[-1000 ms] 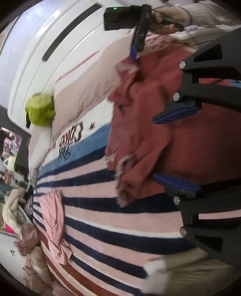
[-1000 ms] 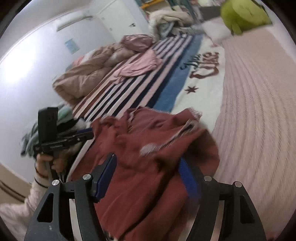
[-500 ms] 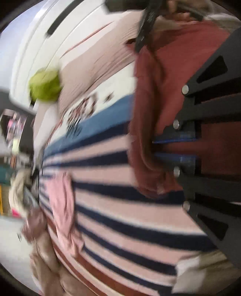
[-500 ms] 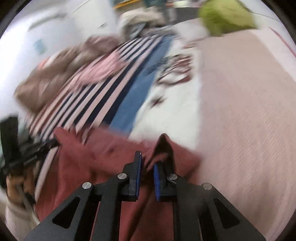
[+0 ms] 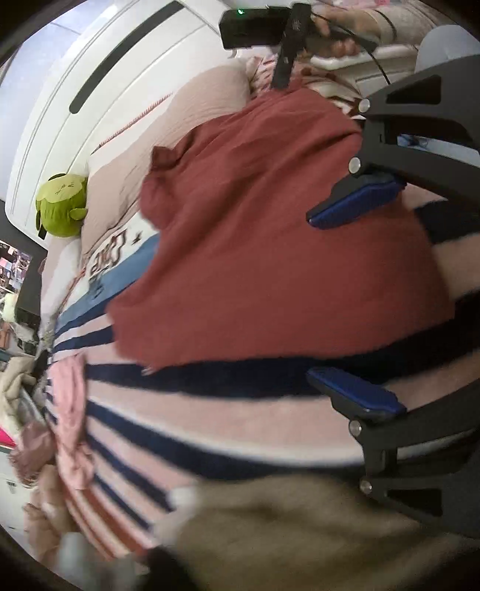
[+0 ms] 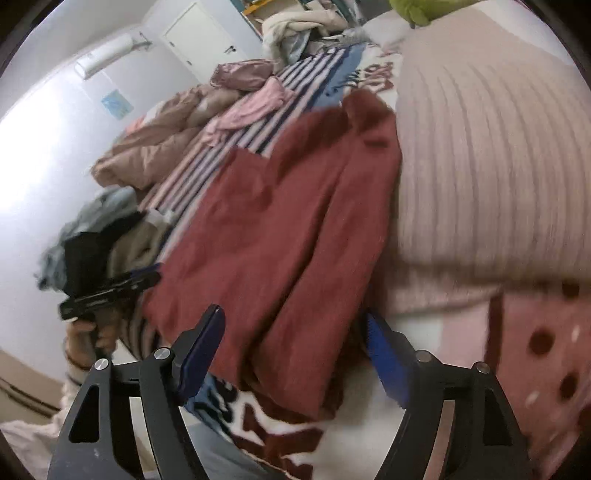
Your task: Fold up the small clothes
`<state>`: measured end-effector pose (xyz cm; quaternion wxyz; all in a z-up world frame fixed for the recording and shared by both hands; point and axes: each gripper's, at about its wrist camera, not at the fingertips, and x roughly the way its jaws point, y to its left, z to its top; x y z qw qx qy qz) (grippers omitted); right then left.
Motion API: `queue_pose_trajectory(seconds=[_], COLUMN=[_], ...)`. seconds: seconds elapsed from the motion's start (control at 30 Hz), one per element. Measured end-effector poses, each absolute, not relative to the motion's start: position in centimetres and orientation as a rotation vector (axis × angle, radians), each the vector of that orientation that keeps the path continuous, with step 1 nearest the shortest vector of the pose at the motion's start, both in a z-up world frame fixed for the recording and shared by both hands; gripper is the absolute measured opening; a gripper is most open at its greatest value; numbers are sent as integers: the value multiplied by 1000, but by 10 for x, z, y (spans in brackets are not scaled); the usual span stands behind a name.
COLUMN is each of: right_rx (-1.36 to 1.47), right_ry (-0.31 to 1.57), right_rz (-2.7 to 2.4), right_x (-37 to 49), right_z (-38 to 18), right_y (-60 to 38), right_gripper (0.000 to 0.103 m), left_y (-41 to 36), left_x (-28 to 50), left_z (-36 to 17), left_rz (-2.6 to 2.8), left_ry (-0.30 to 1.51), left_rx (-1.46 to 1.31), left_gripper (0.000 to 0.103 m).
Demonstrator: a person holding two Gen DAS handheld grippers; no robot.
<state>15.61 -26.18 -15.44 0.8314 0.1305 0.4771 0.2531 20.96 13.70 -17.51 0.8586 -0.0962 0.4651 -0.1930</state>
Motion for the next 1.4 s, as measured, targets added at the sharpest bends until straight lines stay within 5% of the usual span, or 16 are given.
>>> queue_pose_trajectory(seconds=[0.03,0.07,0.1,0.33,0.5,0.57,0.63,0.77,1.17,1.4], right_rx=[270,251,244,252,256,260,238,227,-170,-213], right_ry=[994,974,966,892,963,951,905,845,903,1079], right_rz=[514,482,464,489,391,405,423,519,944,912], right_x=[153,151,150,107,96,98,99,106,93,117], right_z=[-158,-161,-162,-132,-156,-154,-140,-116,-113,-177], right_y=[-258,-255,-253,-283,-306,-306,-302,-277,-132,-121], right_gripper=[54,21,8,4,2,2,3,19,11,5], left_y=[131,126,124,152,152,155,157,150,178,160], left_x=[206,203,199,139,124,120,117,119,64,74], left_z=[-180,-179,-177,-141,-170,-161,-142,-129,-171,-207], left_rz=[-386,-380,-393,-331,-307,-305,-329,-318,-336,-461], left_ry=[974,962,956,857,941,919,857,842,901,909], left_rx=[-199,-190,-197,-156,-141,-152,-172,-160,-453,-598], left_gripper=[55,25,8,7,15,44,58,67,72,73])
